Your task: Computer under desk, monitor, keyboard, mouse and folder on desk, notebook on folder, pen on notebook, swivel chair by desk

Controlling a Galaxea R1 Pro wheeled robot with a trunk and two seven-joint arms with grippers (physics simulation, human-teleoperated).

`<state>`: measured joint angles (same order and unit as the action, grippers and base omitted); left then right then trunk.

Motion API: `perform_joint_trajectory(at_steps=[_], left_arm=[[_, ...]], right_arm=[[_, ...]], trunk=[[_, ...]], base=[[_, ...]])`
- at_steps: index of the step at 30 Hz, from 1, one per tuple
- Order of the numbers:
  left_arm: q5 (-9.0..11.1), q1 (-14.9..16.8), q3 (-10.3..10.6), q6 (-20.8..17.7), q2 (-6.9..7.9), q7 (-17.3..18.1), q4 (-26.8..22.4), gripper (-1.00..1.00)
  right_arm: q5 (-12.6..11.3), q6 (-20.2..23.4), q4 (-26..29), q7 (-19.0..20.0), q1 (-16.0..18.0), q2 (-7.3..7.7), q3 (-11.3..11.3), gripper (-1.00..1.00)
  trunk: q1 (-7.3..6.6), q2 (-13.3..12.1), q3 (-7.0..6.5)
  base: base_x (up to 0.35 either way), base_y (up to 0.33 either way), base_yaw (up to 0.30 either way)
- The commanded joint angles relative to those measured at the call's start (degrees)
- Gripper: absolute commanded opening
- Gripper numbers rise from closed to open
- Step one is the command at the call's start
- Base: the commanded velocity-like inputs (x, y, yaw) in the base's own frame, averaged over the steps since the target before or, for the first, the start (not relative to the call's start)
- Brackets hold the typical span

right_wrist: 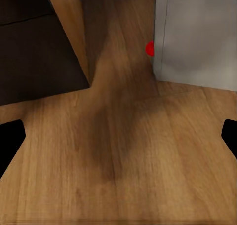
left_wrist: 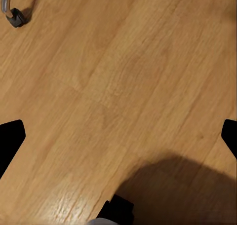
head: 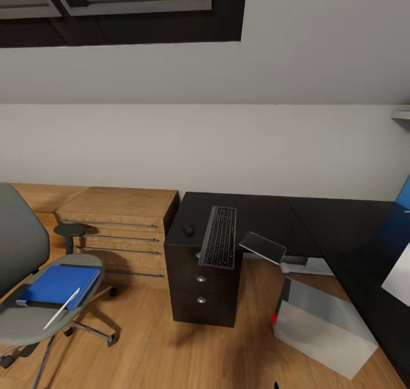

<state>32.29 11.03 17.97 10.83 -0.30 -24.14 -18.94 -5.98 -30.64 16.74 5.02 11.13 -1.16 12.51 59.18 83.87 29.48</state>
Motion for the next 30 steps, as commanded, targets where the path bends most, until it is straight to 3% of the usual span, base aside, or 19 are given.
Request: perform_joint_trajectory(at_steps=[1, 11, 30], left_arm=[[0.57, 0.04, 0.49, 0.3, 0.01, -0.03, 0.19, 1.0], [0.49, 0.04, 0.58, 0.4, -0.2, 0.96, 1.45, 1.0], [0.41, 0.04, 0.57, 0.56, -1.01, 1.02, 1.7, 1.0]], right_arm=[[-0.57, -0.21, -0.11, 0.56, 0.03, -0.01, 0.07, 1.0], [-0.53, -0.37, -0.44, 0.54, 0.04, 0.11, -3.35, 1.0], [-0.53, -0.35, -0.67, 0.42, 0.04, 0.03, -3.98, 1.0]], trunk=[[-0.23, -0.39, -0.13], [-2.43, -4.4, -1.92], [-6.6, -12.02, -5.33]], base=[[0.0, 0.0, 0.0], [0.0, 0.0, 0.0], [0.0, 0.0, 0.0]])
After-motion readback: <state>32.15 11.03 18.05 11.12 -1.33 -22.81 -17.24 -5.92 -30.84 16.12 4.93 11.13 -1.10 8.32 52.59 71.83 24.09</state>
